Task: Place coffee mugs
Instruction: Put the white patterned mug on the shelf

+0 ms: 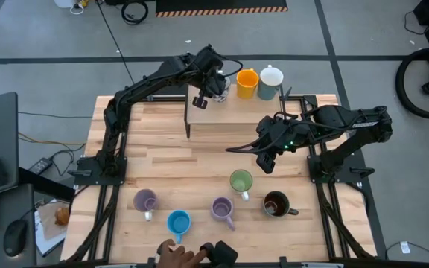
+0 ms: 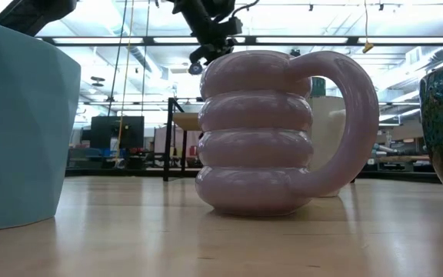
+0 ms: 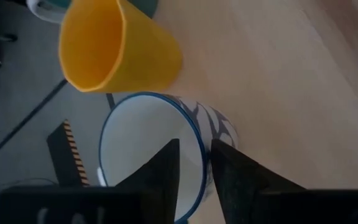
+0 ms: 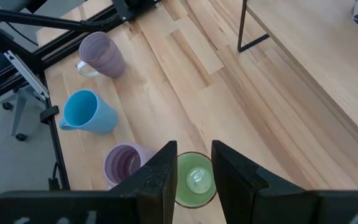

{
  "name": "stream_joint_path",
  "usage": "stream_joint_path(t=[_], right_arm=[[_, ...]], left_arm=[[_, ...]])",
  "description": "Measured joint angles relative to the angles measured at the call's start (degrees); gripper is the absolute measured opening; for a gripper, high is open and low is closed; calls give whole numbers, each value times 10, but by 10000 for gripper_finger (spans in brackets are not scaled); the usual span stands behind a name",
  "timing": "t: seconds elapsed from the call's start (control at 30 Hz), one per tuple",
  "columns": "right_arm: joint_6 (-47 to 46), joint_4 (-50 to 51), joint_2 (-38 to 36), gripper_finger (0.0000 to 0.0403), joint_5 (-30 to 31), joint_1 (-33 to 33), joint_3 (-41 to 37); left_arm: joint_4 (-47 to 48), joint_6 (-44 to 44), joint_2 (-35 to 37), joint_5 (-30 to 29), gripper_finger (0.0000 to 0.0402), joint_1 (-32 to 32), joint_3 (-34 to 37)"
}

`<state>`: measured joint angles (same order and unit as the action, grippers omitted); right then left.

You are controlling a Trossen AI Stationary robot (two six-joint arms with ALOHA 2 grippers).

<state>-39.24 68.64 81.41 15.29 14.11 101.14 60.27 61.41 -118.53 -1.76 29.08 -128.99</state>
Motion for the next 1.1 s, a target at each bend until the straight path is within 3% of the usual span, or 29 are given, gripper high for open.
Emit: stream_joint_path(t=[0.2,0.37,0.73,0.97,1.1], right_arm=[[-2,-1,0,105,0,0,0],[-2,-9,0,105,0,0,0],[-3,-13,0,105,0,0,0],[-4,-13,0,105,0,0,0],[-2,-14,0,105,0,0,0]], left_arm=[[-2,-5,-1,1,86,0,0],[-14,-102,-2,28,78,-1,1],[-90,-343,-3,29,78,-1,1],[-109,-447,-3,31,78,-1,1],[-90,-451,-13,32,78,-7,1]])
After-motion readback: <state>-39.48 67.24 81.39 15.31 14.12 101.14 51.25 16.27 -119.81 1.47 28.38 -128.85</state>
